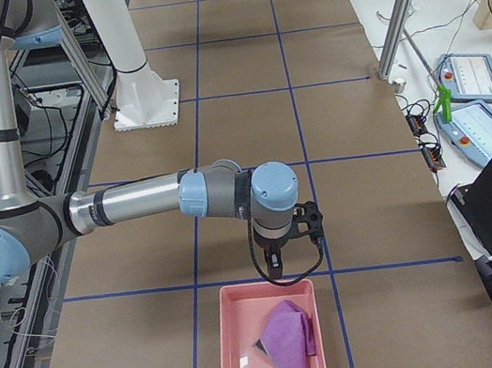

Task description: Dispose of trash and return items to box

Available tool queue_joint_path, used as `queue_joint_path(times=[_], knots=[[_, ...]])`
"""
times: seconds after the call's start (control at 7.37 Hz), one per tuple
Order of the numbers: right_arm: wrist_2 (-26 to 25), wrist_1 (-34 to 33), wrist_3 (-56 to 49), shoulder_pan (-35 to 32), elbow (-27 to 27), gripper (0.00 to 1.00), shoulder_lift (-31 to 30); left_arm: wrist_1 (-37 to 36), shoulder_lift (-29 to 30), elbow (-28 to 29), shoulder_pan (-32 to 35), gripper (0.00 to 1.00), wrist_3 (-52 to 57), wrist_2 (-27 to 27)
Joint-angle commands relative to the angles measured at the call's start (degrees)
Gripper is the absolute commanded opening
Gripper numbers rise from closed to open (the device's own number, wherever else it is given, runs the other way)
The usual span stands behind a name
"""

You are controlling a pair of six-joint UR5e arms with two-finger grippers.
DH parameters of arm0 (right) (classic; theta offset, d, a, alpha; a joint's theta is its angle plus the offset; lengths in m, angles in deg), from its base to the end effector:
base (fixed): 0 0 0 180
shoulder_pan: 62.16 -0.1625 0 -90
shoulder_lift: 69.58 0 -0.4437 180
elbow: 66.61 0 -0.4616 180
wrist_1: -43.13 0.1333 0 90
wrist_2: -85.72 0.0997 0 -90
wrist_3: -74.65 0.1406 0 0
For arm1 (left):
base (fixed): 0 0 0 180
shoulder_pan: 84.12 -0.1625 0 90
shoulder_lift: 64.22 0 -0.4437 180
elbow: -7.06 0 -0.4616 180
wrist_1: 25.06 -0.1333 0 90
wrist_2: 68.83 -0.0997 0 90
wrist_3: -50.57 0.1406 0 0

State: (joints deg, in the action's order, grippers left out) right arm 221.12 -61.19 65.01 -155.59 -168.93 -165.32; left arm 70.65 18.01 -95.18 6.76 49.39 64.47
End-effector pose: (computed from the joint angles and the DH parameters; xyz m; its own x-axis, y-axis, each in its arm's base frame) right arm 0.0630 -0.4968 0.6623 0.6953 -0.0298 0.7181 0.0580 0.9982 -0.0146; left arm -0.0448 -0.5158 0.6492 0.7291 0.0897 -0.6785 0.0301 0.9862 0.1628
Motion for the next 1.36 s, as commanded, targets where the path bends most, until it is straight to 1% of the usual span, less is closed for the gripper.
queue_joint_path(times=[0.0,1.22], knots=[[-0.1,0.1,0.0,0.0,-0.2,1.0,0.0,0.1,0.0,1.1,0.0,0.98,-0.1,-0.1],[-0.1,0.4,0.0,-0.1,-0.2,1.0,-0.2,-0.1,0.3,1.3,0.0,0.98,0.0,-1.1]])
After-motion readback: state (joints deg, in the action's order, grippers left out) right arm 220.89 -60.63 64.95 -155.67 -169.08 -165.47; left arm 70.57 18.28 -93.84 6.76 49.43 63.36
